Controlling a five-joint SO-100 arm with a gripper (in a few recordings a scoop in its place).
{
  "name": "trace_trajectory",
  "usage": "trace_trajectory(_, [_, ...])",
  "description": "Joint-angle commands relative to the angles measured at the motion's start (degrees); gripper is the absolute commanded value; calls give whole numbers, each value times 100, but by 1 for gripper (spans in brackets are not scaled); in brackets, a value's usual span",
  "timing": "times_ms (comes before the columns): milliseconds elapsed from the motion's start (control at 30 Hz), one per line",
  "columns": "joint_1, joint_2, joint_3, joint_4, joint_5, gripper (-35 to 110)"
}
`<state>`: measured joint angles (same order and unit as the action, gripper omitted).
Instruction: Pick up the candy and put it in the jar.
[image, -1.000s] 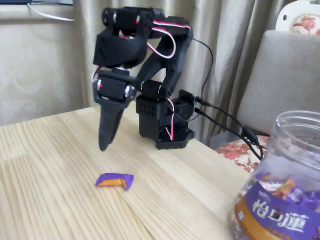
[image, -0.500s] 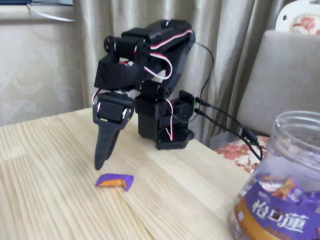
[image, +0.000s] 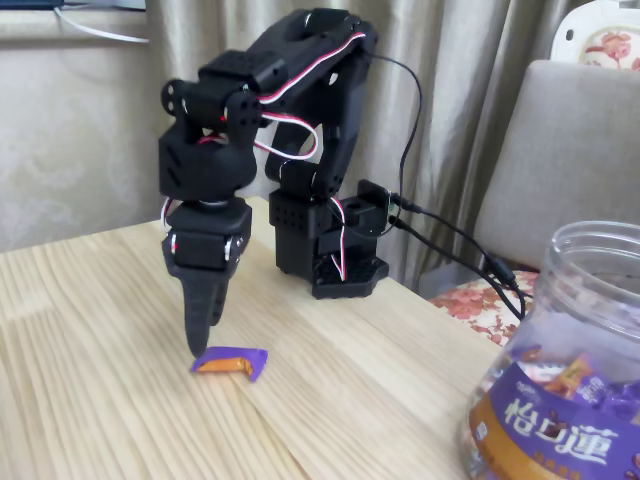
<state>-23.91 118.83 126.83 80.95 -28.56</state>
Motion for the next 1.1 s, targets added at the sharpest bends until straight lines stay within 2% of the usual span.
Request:
trace_trajectory(0, [-237,88,-431,202,114,39])
trace_trajectory(500, [-281,-220,-79,-211,519,37])
trace_trajectory(800, [-369,281,545,-352,475,36])
trace_trajectory(1067, [-360,0,536,-694,510,35])
